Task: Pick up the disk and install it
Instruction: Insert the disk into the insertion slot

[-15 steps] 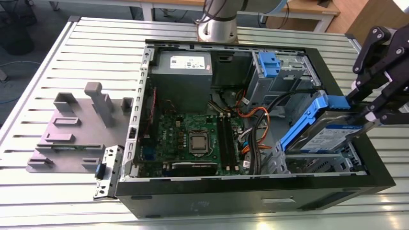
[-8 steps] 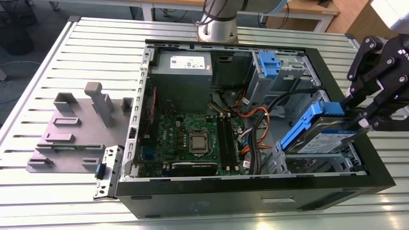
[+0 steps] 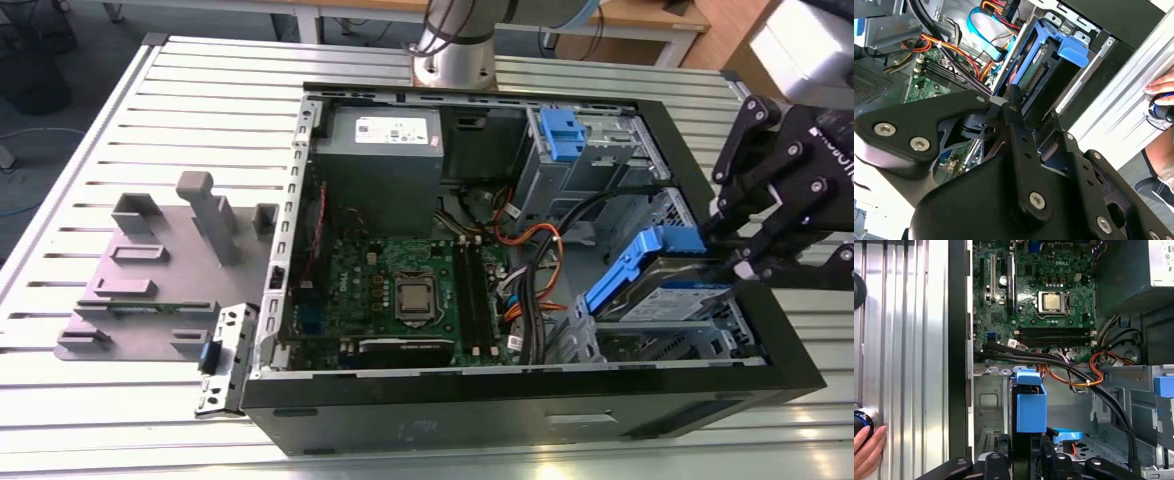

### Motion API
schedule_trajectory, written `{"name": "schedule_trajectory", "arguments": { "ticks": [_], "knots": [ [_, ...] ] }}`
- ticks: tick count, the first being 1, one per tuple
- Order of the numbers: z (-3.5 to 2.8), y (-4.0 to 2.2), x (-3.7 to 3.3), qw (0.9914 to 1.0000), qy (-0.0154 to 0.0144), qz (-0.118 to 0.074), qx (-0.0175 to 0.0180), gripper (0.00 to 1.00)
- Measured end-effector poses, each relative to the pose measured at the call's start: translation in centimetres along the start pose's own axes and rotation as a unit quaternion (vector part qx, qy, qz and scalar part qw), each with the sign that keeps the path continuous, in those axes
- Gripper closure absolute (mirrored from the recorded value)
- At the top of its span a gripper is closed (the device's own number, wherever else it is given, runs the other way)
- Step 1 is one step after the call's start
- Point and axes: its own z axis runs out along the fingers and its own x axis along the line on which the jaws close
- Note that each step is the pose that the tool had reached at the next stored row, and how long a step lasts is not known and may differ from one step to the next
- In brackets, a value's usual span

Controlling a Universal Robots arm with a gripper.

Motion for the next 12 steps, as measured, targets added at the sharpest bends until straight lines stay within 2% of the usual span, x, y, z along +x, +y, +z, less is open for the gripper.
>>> {"name": "schedule_trajectory", "arguments": {
  "ticks": [12],
  "knots": [
    [2.15, -0.13, 0.27, 1.00000, 0.0001, 0.000, 0.0000, 0.65]
  ]
}}
